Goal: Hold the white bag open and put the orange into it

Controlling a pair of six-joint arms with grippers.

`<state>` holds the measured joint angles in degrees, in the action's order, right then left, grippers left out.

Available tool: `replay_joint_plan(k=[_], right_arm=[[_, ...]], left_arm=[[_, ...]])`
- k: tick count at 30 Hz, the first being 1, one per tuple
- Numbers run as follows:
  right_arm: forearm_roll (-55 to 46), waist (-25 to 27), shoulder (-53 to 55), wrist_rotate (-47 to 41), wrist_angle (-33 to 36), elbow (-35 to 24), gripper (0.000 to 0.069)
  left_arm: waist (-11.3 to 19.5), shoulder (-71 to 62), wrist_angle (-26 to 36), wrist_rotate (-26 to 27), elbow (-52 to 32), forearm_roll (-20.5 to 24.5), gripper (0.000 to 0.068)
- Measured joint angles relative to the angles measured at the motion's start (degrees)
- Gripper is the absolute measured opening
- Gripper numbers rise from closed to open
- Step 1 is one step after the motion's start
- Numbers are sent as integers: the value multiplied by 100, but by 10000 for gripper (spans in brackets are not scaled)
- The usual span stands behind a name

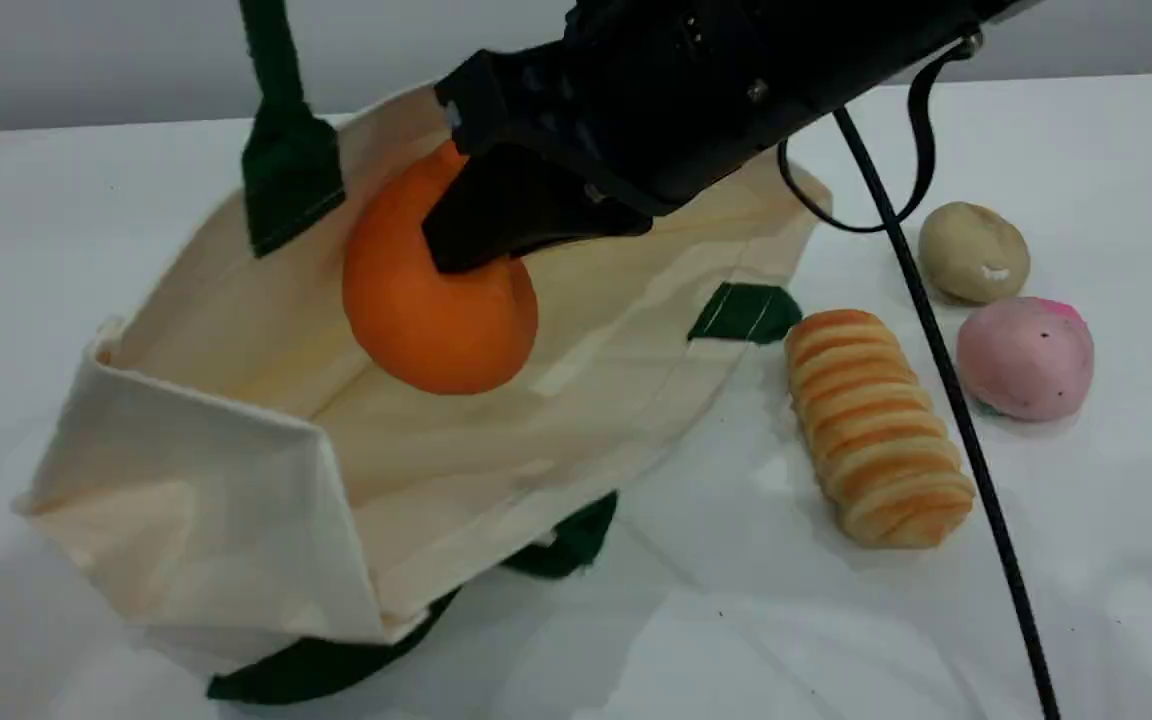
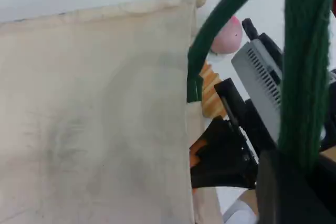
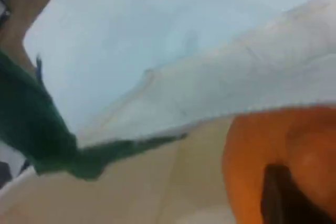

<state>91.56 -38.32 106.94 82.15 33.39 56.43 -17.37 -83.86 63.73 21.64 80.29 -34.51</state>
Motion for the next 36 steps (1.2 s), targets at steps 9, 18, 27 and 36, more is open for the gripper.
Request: replay_joint_plan(k=[9,18,27,36], right_arm=[[265,-61,0,417,-35,0,103],[367,-55,-11,584,-32,5,465],[-226,-39,-235,355,-605,0,501],[-1959,694,-316,-1230,-394,-7,500]], left_arm=[[0,0,-19,0,0,-5,74],[0,0,-7,0,0,1,74],[0,0,-16,-5,0,-5,74],[0,0,-81,19,0,6,74]])
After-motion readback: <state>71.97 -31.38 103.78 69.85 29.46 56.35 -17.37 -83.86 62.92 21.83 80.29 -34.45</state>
